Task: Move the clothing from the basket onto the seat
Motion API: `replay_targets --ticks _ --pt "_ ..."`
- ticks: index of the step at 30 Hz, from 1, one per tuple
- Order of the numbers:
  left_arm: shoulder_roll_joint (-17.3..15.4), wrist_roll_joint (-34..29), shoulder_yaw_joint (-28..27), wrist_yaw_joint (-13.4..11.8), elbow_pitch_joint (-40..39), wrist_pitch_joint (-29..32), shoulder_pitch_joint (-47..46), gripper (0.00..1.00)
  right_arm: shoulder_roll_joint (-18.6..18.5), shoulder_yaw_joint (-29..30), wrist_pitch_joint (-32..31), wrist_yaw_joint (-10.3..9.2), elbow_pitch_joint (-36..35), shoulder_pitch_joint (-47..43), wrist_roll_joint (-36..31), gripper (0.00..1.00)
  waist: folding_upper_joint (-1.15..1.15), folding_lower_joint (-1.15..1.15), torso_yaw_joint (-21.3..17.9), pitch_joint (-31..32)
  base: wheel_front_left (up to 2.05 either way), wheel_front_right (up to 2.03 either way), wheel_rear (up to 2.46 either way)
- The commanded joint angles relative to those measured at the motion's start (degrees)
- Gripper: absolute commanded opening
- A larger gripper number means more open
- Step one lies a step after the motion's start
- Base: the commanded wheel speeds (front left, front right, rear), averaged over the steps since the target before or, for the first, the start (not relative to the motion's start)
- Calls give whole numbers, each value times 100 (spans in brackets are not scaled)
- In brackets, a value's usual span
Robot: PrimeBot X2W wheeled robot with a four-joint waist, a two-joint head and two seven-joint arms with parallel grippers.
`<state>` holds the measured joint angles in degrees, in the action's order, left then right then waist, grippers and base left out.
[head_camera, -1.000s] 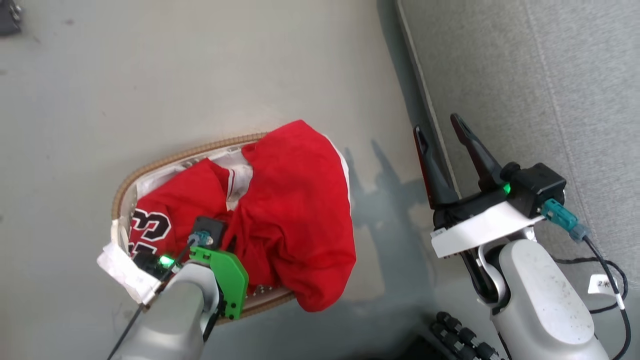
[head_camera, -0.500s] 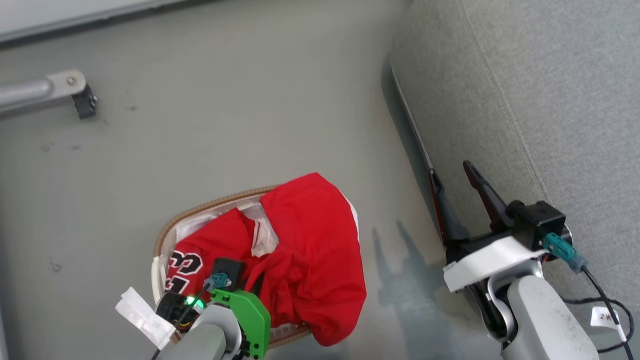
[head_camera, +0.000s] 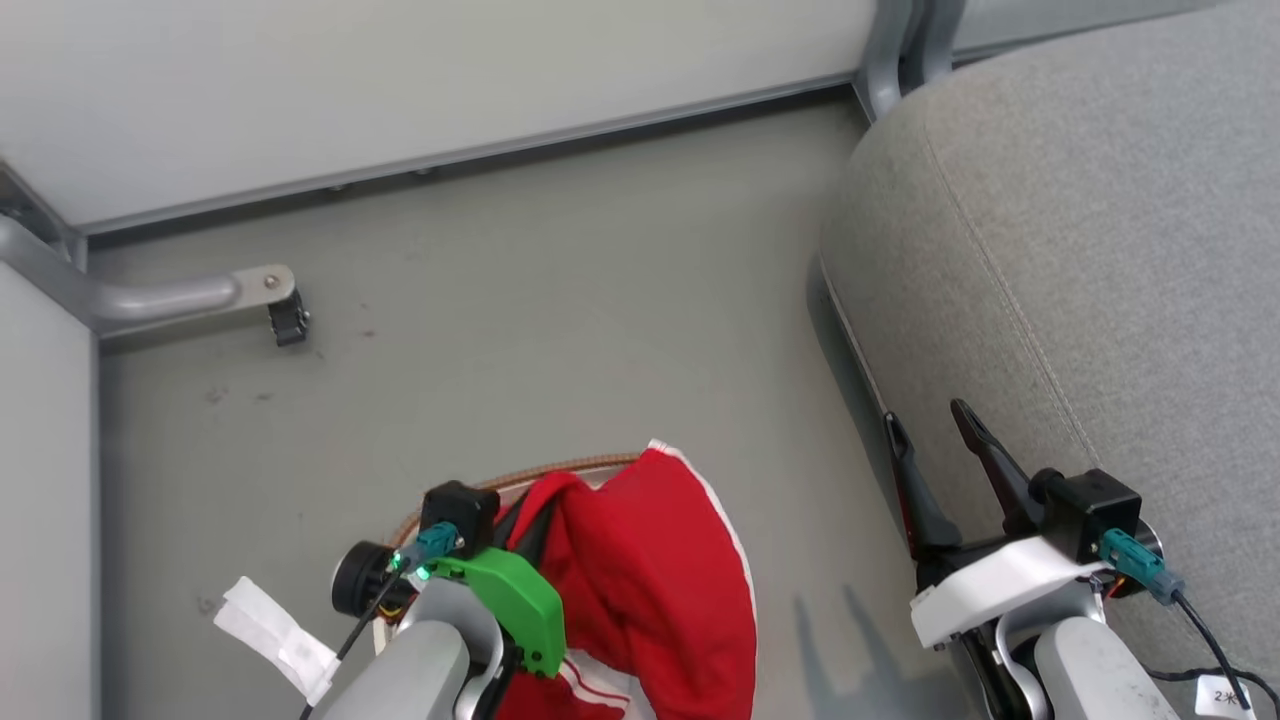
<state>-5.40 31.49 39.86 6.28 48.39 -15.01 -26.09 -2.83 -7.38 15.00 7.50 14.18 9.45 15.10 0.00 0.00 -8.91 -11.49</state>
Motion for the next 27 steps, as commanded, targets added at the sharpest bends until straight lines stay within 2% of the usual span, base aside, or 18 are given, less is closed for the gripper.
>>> replay_targets --ticks 1,16,27 --pt "-40 -119 -140 -40 -192 -22 138 0 -23 30 26 -2 14 -124 -23 100 0 0 177 345 0 0 0" --pt "194 -910 -1262 64 -2443 -22 365 0 -23 -34 26 -2 37 -486 50 100 0 0 230 913 0 0 0" --pt "243 -1003 -1513 101 -3195 -22 52 0 -21 -280 26 -2 -14 -557 159 100 0 0 260 1027 0 0 0"
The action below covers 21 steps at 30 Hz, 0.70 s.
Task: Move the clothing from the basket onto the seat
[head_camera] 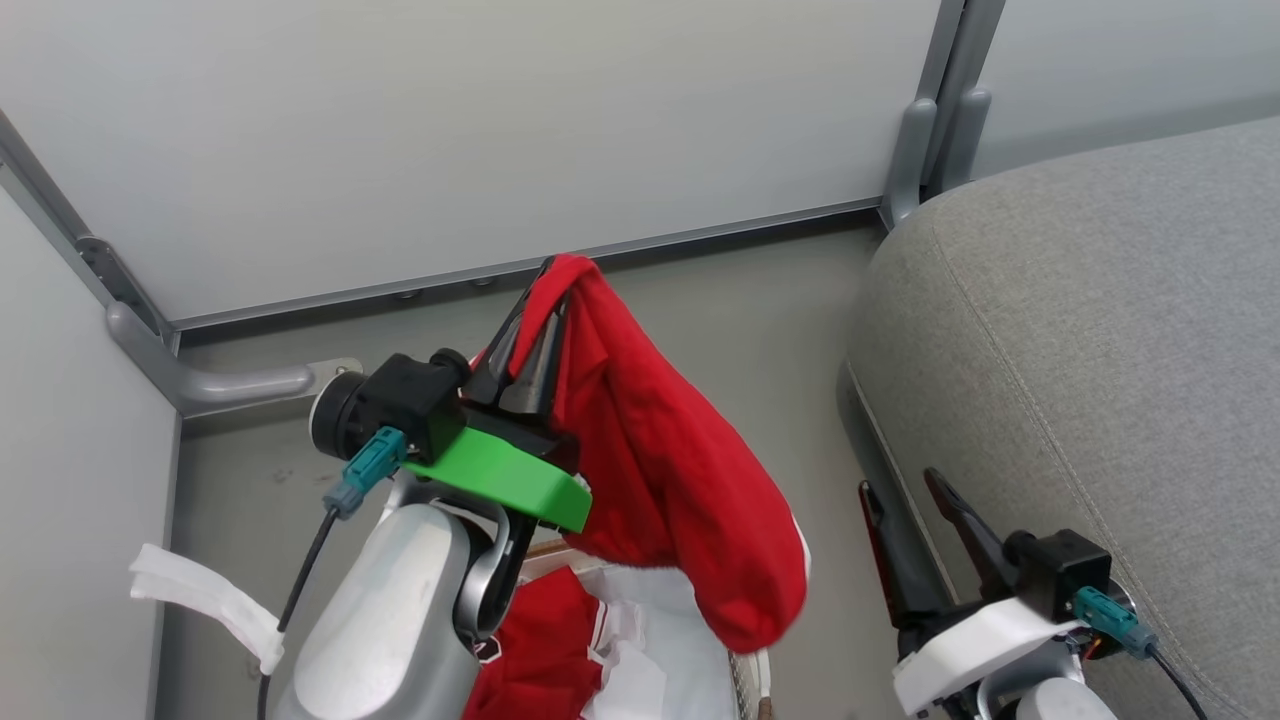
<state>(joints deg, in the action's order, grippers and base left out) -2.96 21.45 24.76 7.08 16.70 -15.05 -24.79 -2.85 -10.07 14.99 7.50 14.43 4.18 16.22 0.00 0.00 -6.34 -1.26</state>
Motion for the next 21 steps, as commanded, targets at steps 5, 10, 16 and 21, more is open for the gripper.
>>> replay_targets --ticks 5,10,16,21 --pt "-1 98 235 32 -197 -18 -79 0 -22 -490 28 -2 -410 38 109 100 0 0 61 8 0 0 0" --pt "0 186 420 12 -282 -18 -118 0 -23 -1061 28 -2 -722 192 191 100 0 0 145 0 0 0 0" --pt "-1 265 585 -43 -300 -12 -183 0 -16 -1710 28 -2 -372 747 541 100 0 0 204 -19 0 0 0" --pt "0 403 827 -77 -328 -12 -254 0 -23 -2109 28 -3 108 1410 410 100 0 0 325 -66 0 0 0"
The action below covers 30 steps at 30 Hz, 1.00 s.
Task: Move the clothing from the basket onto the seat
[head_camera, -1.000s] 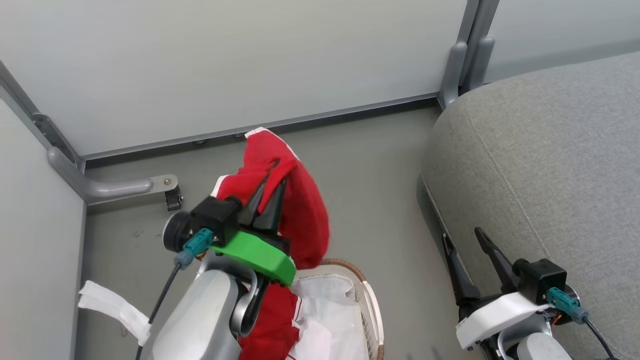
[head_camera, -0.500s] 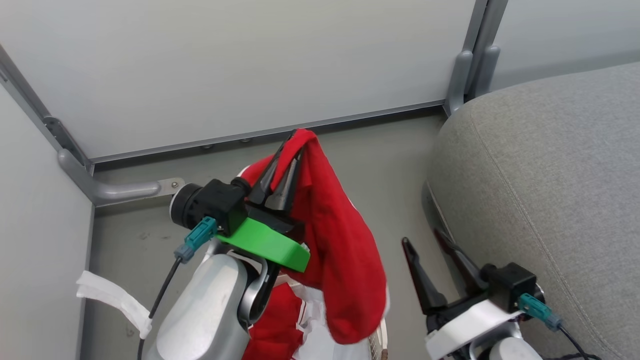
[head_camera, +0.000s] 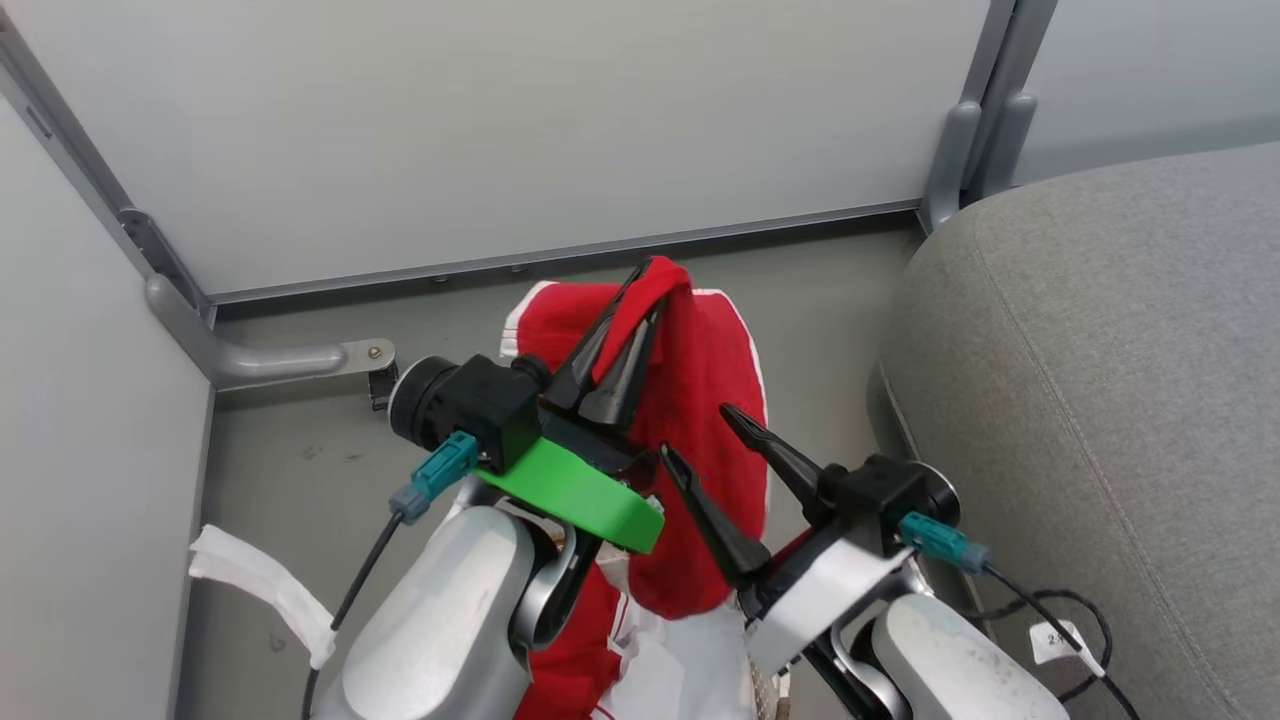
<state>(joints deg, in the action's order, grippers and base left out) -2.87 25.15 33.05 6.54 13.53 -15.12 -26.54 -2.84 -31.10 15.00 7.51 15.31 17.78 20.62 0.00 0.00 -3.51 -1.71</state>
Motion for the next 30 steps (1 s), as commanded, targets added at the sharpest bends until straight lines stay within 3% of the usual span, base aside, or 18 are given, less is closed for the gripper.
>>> replay_targets --ticks 1,6,8,16,17,18,19,24,30 --pt "-8 74 59 -33 -12 -5 -93 0 -26 5 26 -4 118 131 -33 100 0 0 71 -34 0 0 0" --pt "-8 268 374 -74 -59 -5 -167 0 -22 -207 21 -4 953 422 -28 100 0 0 252 -42 0 0 0" --pt "-10 331 487 -109 -84 -5 -178 0 -19 -307 21 -4 1174 518 101 0 0 0 311 -35 0 0 0" --pt "-7 427 541 -184 -69 -5 -126 0 -22 -269 21 -4 1112 450 382 0 0 0 241 -81 0 0 0" --pt "-8 449 532 -182 -51 -4 -87 39 -22 -237 21 -4 1071 435 365 0 0 0 201 -88 0 0 0" --pt "-8 450 535 -179 -1 -4 -72 92 -22 -220 21 -4 1039 416 365 0 0 0 166 -97 0 0 0" --pt "-8 416 512 -180 8 -4 -91 100 -25 -187 21 -4 1022 393 360 0 0 0 123 -111 0 0 0" --pt "-9 319 479 -132 142 -5 -74 100 -23 -87 21 -4 920 322 420 0 0 0 -117 -177 0 0 0" --pt "-10 97 288 -64 335 -4 52 100 -21 177 21 -4 685 185 426 0 0 0 -670 -313 0 0 0"
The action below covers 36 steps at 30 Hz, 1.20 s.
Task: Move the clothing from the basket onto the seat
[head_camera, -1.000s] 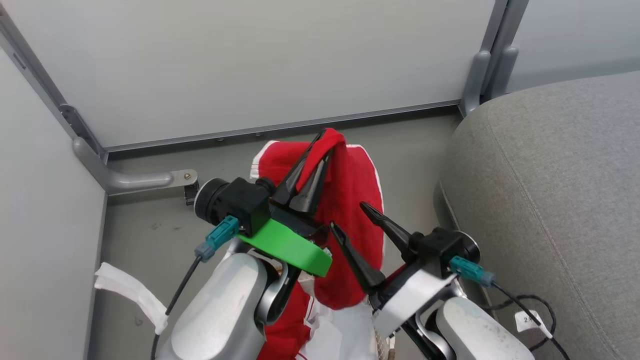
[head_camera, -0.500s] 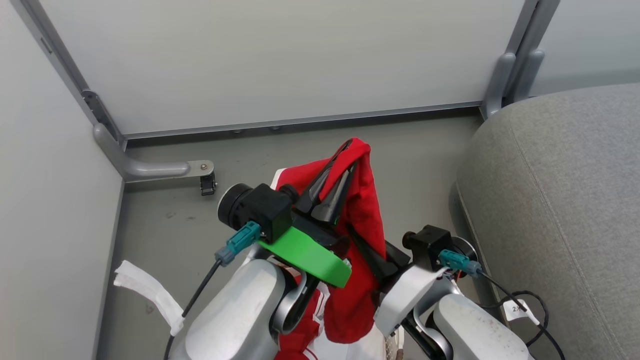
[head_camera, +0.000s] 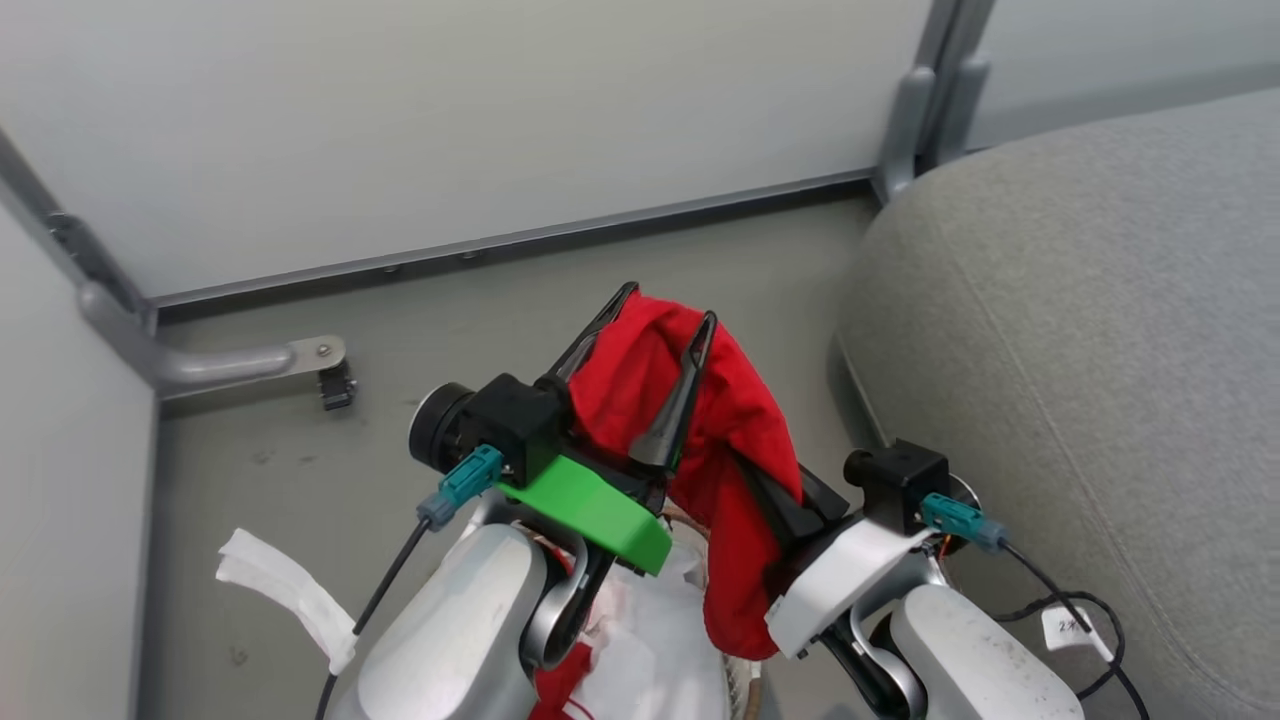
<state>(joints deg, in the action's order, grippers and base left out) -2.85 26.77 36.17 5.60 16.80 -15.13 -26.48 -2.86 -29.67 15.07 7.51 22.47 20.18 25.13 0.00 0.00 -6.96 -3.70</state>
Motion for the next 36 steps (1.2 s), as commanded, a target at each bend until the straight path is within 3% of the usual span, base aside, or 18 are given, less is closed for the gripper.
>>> replay_targets --ticks 1,11,19,29,36 --pt "-11 -108 -76 43 35 -3 70 100 -17 47 15 -4 -60 -89 -22 0 0 0 -469 -144 0 0 0" --pt "-15 -359 -319 155 194 -3 222 100 -15 469 15 -4 -323 -356 -17 0 0 0 -1615 -315 0 0 0" --pt "-18 -470 -394 184 303 -4 347 100 -15 775 15 -4 -471 -610 19 0 0 0 -2314 -359 0 0 0" --pt "-21 -348 -22 195 461 -3 134 100 -13 1478 15 -4 -696 -836 -244 0 0 0 -2426 -570 0 0 0" --pt "-176 -445 24 196 556 -3 55 100 -136 1895 14 -5 -403 -46 -774 0 0 0 -2449 -1010 0 0 0"
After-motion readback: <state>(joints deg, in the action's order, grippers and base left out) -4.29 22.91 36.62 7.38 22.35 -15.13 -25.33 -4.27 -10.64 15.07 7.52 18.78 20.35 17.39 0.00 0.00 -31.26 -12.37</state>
